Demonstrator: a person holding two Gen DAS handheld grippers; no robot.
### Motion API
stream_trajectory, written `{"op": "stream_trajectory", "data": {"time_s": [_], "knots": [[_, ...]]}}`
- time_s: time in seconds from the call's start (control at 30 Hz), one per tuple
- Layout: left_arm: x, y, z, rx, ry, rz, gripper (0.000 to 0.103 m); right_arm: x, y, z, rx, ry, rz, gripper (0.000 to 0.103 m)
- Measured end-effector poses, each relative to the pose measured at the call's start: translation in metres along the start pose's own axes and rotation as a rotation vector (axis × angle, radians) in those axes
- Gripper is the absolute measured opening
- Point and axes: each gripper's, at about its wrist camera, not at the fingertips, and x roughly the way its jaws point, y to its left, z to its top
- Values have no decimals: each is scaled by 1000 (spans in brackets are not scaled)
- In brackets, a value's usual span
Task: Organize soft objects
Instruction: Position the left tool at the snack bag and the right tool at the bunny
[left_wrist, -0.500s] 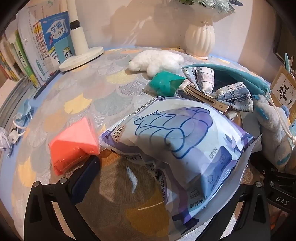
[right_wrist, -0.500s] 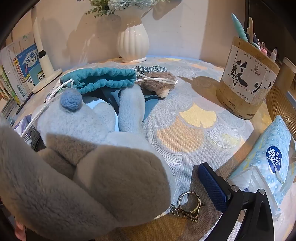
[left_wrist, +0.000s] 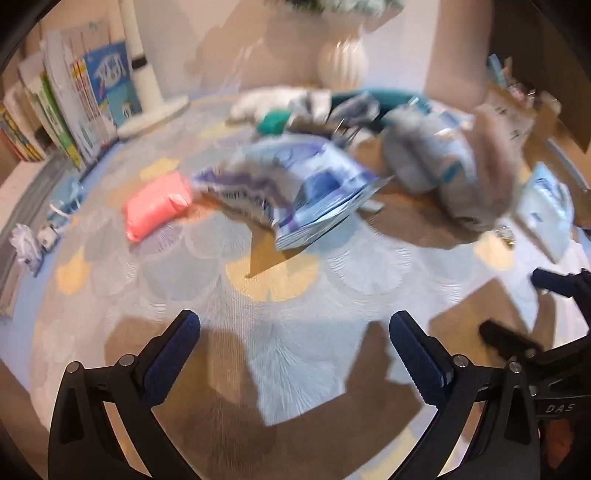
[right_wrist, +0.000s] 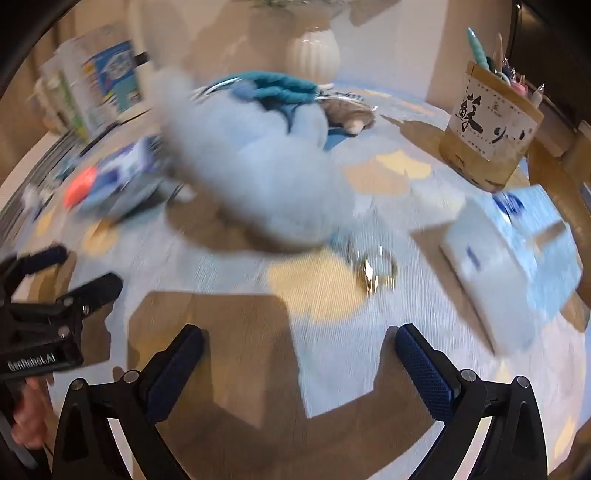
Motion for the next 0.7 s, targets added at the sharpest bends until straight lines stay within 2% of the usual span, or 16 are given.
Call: {"op": "stream_trajectory", "data": {"time_s": [0.07, 0.1, 0.13, 0.2, 0.27, 0.33, 0.37, 0.43, 0.5, 0.53, 0.6, 0.7], "knots": [[-23, 0, 3, 20, -96, -6, 102, -8, 0, -8, -1, 29, 22, 103], [-40, -3, 7, 34, -179, 8, 102, -15, -2, -9, 13, 25, 36, 102], [-50, -3, 10, 41, -240, 18, 102, -27, -4, -10, 33, -23, 68, 102], [-65, -2, 24, 46, -382, 31, 102, -59, -9, -6, 49, -180, 80, 103], [-56, -2, 39, 25, -448, 32, 103, -94, -13, 1, 64, -403, 25, 103], [-36, 3, 48, -9, -438, 15, 102, -104, -12, 3, 47, -536, -12, 103], [-30, 2, 50, -22, -432, 5, 102, -101, -11, 7, 28, -547, -30, 103], [-17, 9, 42, -47, -432, -28, 102, -84, -12, 17, 13, -516, -50, 103], [-3, 13, 42, -64, -377, -46, 102, -65, -14, 10, 25, -517, -50, 103], [-1, 11, 39, -69, -379, -70, 102, -56, -19, 12, 38, -510, -44, 103], [1, 15, 36, -104, -386, -100, 102, -49, -28, 15, 87, -447, -24, 103], [7, 25, 38, -163, -345, -135, 102, -48, -38, 17, 110, -447, 5, 103]]}}
